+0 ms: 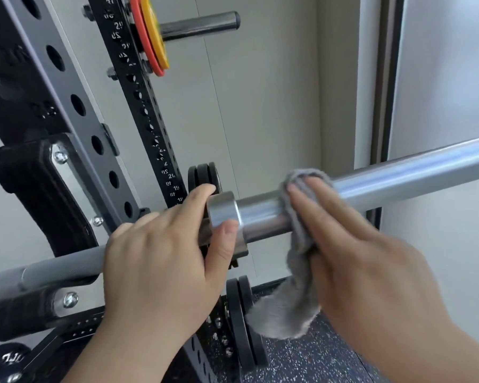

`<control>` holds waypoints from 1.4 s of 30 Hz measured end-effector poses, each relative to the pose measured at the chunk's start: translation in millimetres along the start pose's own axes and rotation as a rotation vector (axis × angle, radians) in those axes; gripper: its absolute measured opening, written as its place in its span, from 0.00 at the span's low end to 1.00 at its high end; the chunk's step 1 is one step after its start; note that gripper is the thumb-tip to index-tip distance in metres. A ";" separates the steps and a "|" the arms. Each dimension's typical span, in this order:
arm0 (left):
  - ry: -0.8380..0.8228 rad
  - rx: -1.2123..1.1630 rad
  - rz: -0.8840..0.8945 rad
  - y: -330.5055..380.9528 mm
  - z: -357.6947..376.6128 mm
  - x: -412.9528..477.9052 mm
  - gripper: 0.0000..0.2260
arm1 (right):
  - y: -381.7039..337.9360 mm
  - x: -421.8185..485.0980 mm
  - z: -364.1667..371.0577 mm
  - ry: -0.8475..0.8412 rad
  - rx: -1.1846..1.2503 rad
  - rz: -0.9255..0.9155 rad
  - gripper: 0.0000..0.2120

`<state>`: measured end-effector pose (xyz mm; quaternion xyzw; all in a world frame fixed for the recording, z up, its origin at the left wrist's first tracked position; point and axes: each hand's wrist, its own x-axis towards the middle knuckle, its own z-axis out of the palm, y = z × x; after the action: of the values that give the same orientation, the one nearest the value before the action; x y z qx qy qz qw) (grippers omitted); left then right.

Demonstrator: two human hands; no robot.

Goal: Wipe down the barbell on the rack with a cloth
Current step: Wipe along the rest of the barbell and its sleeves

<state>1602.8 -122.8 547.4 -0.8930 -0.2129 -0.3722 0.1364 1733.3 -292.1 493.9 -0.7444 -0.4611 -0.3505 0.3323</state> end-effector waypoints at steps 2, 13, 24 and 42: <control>0.018 -0.016 0.053 -3.3 2.4 -1.8 0.29 | 4.2 4.3 -7.9 0.033 0.047 0.073 0.27; 0.092 -0.117 0.039 -14.1 19.0 -22.3 0.41 | -26.6 30.8 -7.6 -0.073 -0.033 -0.150 0.27; 0.175 -0.126 0.078 -12.9 20.4 -23.4 0.37 | -13.3 7.3 1.0 0.011 -0.096 -0.116 0.28; 0.243 -0.092 0.083 -12.8 27.0 -21.1 0.28 | -42.0 2.3 21.1 -0.148 -0.063 -0.223 0.38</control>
<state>1599.6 -106.6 514.7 -0.8547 -0.1405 -0.4811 0.1356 1700.0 -258.9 491.7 -0.7223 -0.5531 -0.3436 0.2328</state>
